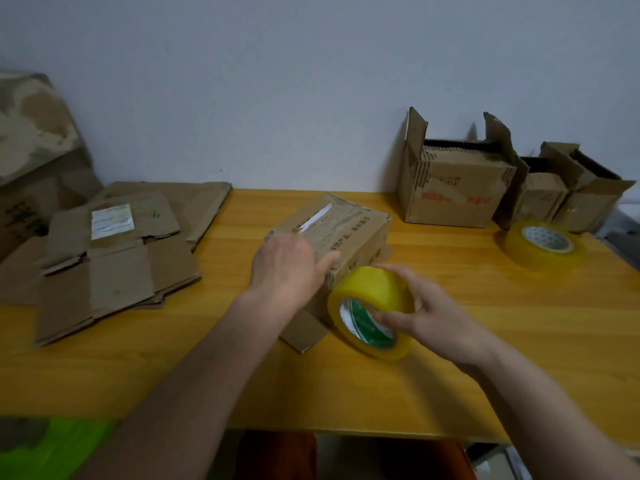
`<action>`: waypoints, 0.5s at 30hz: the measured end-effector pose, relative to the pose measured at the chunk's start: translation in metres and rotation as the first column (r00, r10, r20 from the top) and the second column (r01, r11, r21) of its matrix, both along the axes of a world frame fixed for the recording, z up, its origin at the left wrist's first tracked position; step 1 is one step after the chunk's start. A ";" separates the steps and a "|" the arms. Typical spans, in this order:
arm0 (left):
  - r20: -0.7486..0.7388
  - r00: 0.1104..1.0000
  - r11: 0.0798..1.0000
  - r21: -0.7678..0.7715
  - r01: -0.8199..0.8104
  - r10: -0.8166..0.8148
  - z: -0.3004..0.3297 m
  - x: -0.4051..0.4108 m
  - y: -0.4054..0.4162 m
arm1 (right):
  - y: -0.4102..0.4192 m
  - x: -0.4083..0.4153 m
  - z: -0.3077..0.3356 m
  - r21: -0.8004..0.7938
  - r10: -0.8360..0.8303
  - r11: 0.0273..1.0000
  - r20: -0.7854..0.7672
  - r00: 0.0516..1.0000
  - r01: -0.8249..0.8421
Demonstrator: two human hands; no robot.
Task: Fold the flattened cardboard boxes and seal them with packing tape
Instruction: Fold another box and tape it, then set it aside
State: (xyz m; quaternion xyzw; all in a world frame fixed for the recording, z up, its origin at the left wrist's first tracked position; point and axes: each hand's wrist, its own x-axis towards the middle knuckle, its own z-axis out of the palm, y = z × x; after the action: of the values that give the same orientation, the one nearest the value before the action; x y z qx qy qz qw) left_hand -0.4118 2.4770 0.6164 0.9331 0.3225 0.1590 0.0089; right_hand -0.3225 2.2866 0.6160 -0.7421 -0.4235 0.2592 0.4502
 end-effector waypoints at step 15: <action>-0.200 0.921 0.920 -0.281 0.273 -0.334 0.027 0.018 0.019 | 0.005 0.073 -0.054 -0.325 -0.084 0.902 0.514 0.854 0.284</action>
State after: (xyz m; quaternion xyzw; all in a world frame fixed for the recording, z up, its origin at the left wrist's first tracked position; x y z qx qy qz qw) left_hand -0.3935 2.4958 0.6436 0.9758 0.1889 -0.0017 0.1102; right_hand -0.2491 2.2912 0.5618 -0.8952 -0.3885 0.0973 0.1953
